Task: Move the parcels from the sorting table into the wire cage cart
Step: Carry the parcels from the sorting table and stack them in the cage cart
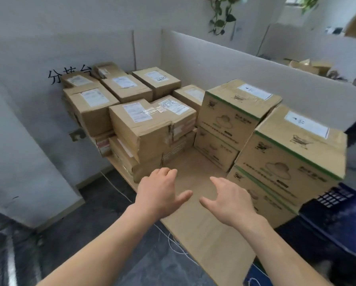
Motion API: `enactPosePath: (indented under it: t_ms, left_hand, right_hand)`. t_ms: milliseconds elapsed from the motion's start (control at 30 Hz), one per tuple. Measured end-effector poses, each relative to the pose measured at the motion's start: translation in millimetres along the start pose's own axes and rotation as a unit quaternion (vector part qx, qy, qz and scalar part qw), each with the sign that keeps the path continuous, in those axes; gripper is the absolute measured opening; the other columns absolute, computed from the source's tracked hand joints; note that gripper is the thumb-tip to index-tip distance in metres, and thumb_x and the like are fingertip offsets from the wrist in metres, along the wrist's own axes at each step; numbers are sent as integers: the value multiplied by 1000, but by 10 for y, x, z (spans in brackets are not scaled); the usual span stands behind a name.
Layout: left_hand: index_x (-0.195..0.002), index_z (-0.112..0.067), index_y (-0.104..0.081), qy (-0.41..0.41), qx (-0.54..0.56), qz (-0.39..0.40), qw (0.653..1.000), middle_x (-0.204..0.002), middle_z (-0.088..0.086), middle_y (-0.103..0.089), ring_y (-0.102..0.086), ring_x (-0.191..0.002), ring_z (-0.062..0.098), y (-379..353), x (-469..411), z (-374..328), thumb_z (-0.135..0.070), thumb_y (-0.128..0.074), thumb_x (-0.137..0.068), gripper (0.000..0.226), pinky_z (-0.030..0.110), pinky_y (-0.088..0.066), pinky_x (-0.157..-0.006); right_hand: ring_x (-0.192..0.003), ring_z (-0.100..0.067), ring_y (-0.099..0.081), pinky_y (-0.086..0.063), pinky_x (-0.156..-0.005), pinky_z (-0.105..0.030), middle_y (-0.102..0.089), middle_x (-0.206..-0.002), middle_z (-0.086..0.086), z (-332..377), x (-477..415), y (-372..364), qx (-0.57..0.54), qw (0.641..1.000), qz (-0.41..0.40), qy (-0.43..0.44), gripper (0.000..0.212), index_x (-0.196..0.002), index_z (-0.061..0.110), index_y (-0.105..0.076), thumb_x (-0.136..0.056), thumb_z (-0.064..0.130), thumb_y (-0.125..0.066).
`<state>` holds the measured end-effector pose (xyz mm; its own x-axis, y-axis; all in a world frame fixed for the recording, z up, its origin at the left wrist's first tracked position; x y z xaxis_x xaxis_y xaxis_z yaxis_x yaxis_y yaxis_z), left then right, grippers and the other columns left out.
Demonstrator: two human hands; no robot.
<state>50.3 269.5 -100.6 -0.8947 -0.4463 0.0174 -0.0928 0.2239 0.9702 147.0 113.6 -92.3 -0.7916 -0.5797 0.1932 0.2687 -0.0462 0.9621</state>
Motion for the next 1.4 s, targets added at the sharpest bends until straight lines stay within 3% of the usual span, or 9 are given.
enactPosePath:
  t_ms: [200,333,533,600,733,967,1100,1200,1400]
  left_hand:
    - [-148,-25,-40,-31,32,10,999,-150,-4,-46,-45,-136,19,-150,-330,-761,-77,-43,-88,80,40,-46,-102]
    - [-148,-26,-39,-41,65,17,997,-150,-4,-46,-48,-132,19,-180,-554,-1227,-78,-40,-89,79,37,-47,-98]
    - [-146,-24,-40,-41,136,4,990,-144,-2,-50,-51,-126,19,-111,-812,-1733,-74,-38,-92,74,32,-40,-84]
    - [-151,-22,-34,-29,162,-8,986,-149,0,-47,-50,-130,21,-64,-902,-1832,-74,-38,-92,78,35,-43,-92]
    - [-146,-27,-38,-14,224,-25,974,-145,-2,-51,-55,-123,22,-55,-1124,-1986,-76,-39,-89,74,40,-48,-92]
    - [-149,-26,-36,12,275,-31,961,-146,-4,-52,-56,-125,22,-20,-1395,-2170,-88,-32,-74,98,50,-51,-98]
    - [-153,-21,-31,26,305,-21,952,-146,0,-52,-55,-125,24,-13,-1476,-2238,-79,-42,-85,90,51,-51,-99]
    - [-152,-20,-31,36,340,-10,940,-140,1,-57,-59,-120,25,-37,-1530,-2248,-76,-47,-86,88,50,-52,-97]
    - [-143,-18,-39,55,397,-15,916,-123,-1,-62,-64,-104,21,-30,-1542,-2237,-65,-58,-89,74,47,-58,-86]
  right_hand:
    - [-140,-16,-44,-40,-114,-41,-45,-154,7,-827,119,17,-42,998,15,-50,77,-154,31,-36,-89,65,-59]
    - [-118,-16,-59,-53,-92,-36,-59,-136,9,-1397,232,26,-30,994,52,-94,65,-139,37,-49,-83,68,-58]
    - [-85,-10,-63,-57,-74,-32,-66,-98,15,-2163,376,66,-27,979,96,-178,50,-115,36,-63,-79,71,-54]
    - [-81,-11,-63,-57,-72,-32,-65,-93,14,-2367,373,151,-33,976,71,-204,50,-113,33,-64,-83,71,-53]
    - [-93,-21,-63,-52,-71,-32,-68,-110,2,-2685,282,464,-51,966,8,-252,46,-120,25,-63,-93,60,-53]
    - [-79,-29,-52,-45,-69,-37,-59,-86,-2,-3012,21,838,-102,950,-83,-282,17,-94,24,-65,-94,31,-50]
    - [-81,-27,-51,-44,-71,-40,-58,-86,1,-3057,-80,918,-191,935,-165,-248,28,-93,22,-67,-102,26,-40]
    - [-79,-24,-55,-41,-68,-41,-62,-83,-2,-3028,-98,943,-259,915,-216,-221,39,-78,15,-62,-106,26,-36]
    - [-75,-21,-55,-39,-65,-30,-63,-79,-5,-2925,-53,905,-359,873,-259,-204,46,-72,10,-56,-109,27,-34]
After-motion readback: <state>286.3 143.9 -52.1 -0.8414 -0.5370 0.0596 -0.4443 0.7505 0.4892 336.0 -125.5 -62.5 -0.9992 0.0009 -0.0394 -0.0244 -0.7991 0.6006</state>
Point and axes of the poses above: each hand's wrist, its own x-axis away from the middle knuckle, its own y-axis out of the back of the hand, z = x × y, the point moved 5 cm from there along -x, towards the middle knuckle
